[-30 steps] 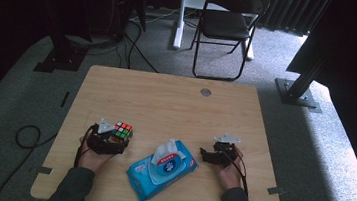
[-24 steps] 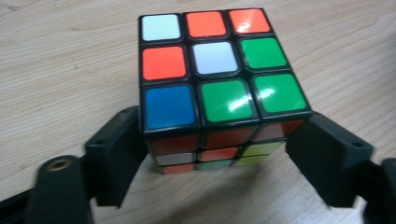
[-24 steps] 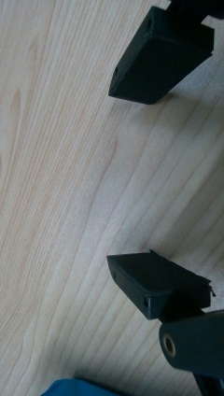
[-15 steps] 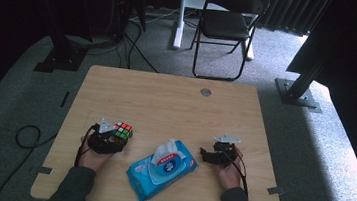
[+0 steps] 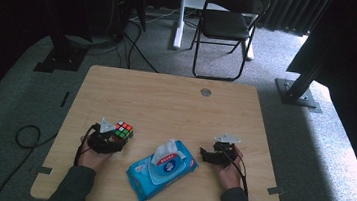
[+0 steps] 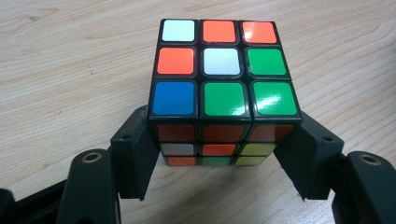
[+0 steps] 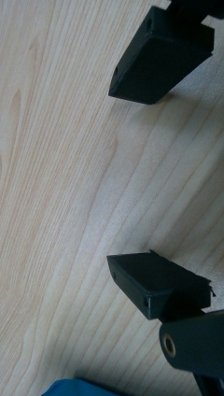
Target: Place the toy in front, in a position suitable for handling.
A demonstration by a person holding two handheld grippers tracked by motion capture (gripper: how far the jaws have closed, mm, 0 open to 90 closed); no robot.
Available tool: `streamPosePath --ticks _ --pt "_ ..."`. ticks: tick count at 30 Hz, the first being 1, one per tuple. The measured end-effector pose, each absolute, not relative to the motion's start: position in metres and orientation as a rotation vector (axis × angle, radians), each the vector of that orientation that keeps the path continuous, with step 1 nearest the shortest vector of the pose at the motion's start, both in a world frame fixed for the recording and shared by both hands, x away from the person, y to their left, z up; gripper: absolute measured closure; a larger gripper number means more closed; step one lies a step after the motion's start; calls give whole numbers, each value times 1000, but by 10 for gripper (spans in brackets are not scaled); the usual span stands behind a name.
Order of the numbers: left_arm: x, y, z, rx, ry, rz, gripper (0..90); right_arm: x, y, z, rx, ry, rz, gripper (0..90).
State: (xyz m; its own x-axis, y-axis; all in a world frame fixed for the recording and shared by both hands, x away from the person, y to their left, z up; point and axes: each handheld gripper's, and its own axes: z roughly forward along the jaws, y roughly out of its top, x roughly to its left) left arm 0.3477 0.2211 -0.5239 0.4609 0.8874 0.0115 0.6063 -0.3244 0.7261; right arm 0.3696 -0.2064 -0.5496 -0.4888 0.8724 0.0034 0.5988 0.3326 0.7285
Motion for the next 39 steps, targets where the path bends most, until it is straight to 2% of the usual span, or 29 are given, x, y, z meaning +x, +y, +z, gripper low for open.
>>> streamPosePath --ticks 18,39 --pt "353 217 -511 2046 1176 563 344 370 -206 -550 1300 2213 960 164" --pt "370 185 -493 2096 1048 561 345 370 -206 -550 1301 2213 959 164"
